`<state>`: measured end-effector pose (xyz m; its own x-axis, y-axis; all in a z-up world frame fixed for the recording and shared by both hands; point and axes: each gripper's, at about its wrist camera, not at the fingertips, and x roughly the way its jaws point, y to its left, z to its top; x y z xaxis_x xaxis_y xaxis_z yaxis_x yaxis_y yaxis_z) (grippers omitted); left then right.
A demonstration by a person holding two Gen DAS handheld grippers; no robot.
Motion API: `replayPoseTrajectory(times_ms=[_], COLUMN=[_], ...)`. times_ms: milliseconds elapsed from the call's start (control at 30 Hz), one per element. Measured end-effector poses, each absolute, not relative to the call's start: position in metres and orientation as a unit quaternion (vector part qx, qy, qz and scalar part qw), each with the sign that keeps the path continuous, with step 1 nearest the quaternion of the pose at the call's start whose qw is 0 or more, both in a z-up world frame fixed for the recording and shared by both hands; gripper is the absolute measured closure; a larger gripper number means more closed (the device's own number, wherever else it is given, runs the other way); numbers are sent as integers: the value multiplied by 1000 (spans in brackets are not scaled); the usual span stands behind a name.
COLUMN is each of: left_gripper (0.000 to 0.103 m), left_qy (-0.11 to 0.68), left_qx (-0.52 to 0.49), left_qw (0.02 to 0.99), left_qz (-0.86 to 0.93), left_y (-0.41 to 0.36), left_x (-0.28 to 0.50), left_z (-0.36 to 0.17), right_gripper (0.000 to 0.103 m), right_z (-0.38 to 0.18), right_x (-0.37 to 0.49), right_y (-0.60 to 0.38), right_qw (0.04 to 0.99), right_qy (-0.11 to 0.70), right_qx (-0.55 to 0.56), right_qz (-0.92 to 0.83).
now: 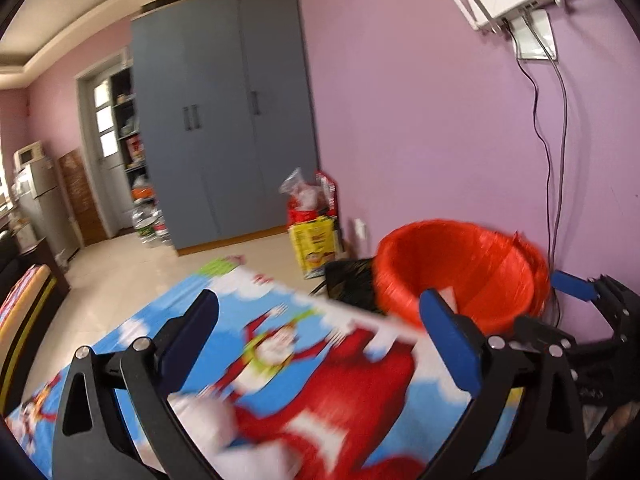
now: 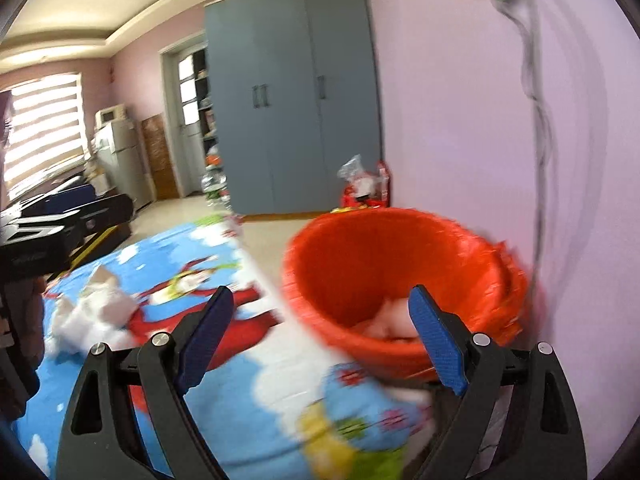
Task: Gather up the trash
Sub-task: 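Move the right tool to the long white foam sheet and grasp it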
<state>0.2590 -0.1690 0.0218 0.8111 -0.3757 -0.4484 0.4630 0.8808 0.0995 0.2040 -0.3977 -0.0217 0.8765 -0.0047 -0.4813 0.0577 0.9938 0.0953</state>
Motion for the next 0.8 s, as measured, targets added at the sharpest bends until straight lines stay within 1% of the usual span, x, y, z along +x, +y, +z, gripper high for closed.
replayPoseTrajectory(times_ms=[133,333,567,800], left_gripper=[6,5,5,5], left_qy=[218,234,259,281], left_qx=[84,82,48,41], left_qw=[955,963,963,957], left_qz=[-184,-101,-51,-55], left_y=[-99,-1,61,76], left_x=[232,202,186,184], left_z=[20,1,-28,-50], right_gripper=[19,19,19,18], right_z=[-19,-23,-39,-62], right_x=[203,206,218,247], right_y=[-355,-288,-227,-186], right_qw=[965,958,943,922], right_qy=[257,275,304,344], right_qx=[48,27,10,-25], right_qz=[19,77,131,177])
